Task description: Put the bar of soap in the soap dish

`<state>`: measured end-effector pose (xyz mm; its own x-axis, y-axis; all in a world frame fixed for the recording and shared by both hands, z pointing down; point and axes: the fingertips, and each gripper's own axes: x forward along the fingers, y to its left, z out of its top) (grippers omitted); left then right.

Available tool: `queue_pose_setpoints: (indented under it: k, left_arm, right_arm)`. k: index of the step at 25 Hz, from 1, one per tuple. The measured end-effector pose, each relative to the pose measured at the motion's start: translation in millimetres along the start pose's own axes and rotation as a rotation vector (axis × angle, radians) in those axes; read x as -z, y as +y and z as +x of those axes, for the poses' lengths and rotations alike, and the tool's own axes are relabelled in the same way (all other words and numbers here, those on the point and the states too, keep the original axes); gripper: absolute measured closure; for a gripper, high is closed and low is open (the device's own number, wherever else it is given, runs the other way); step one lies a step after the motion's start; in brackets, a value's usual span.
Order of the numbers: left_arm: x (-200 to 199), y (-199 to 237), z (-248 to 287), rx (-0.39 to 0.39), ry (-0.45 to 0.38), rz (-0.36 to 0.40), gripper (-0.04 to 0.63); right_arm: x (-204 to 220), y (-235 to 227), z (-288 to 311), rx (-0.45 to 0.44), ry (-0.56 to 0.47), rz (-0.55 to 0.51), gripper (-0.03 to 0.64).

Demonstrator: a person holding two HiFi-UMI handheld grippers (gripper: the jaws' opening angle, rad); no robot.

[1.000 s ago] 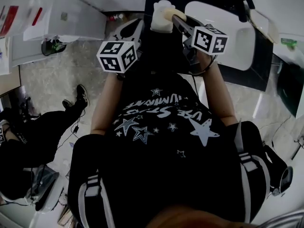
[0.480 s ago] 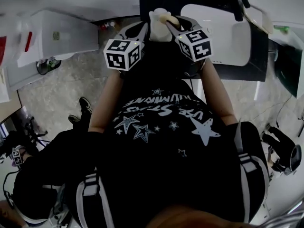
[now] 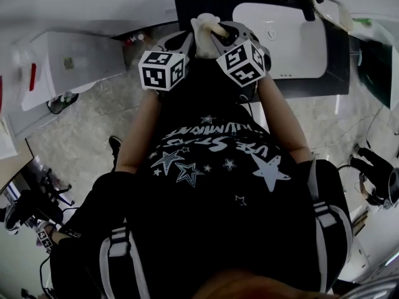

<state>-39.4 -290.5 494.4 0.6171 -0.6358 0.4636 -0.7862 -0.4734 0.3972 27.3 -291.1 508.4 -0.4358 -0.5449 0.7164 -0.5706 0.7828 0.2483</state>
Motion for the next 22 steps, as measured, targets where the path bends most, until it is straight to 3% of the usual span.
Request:
queue_pose_setpoints:
  k: [8, 14, 19, 22]
  left_arm:
    - [2, 1, 3, 0.031, 0.022, 0.006, 0.583]
    - [-1, 1, 0, 0.043, 0.014, 0.018, 0.583]
    - [-2, 1, -1, 0.037, 0.010, 0.018, 0.583]
    - [-4, -1, -1, 0.037, 0.005, 0.022, 0.583]
  right_arm:
    - [-7, 14, 6, 0.052, 0.051, -0.299, 0.488]
    - [-7, 18, 5, 0.005, 0.057, -0.278, 0.486]
    - [-6, 30, 2, -0.133, 0.026, -0.165, 0.462]
    - [-6, 34, -1, -0.168, 0.022, -0.144, 0.457]
